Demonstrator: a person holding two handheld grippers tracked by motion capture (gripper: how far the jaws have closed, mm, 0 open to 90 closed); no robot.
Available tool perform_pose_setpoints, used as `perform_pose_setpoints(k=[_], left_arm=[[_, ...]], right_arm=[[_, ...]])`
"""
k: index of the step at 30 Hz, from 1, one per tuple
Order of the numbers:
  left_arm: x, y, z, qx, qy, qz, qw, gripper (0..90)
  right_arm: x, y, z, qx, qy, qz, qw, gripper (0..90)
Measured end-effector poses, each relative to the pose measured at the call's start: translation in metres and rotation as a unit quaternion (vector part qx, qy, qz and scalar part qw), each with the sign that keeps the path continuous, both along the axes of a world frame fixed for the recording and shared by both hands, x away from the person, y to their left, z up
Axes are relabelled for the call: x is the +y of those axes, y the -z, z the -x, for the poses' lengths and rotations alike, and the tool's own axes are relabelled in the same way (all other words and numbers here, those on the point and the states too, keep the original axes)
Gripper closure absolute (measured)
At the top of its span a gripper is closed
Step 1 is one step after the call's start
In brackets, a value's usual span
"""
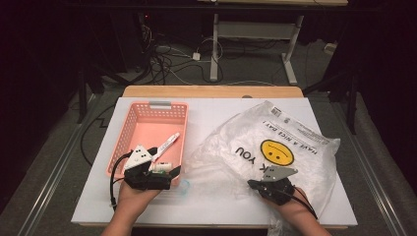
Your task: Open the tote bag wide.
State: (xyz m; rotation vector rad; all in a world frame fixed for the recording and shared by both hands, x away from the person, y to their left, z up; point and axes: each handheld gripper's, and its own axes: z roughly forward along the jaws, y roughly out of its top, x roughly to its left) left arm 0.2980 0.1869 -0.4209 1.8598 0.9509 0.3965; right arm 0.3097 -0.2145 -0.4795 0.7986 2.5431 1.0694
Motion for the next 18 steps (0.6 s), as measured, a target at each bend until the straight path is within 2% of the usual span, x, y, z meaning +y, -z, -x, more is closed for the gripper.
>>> perform_pose_setpoints(k=[5,8,13,18], left_arm=[[0.002,-0.001,0.000,-0.001,-0.001,0.000,1.0000,0.0],[0.002,-0.001,0.000,-0.002,-0.001,0.002,1.0000,0.0],[0.002,0.000,-0.001,0.000,-0.001,0.000,1.0000,0.0],[0.000,0.000,0.000,0.000,0.000,0.001,1.0000,0.0]], right_arm=[[-0.011,-0.003,-0.007,-0.007,0.033,-0.029,0.9990,90.0],[-0.014,-0.005,-0.009,-0.015,0.045,-0.038,0.9981,90.0],[-0.014,-0.006,-0.015,-0.024,0.051,-0.048,0.9972,90.0],[-0.010,-0.010,-0.027,-0.021,0.058,-0.061,0.9962,90.0]])
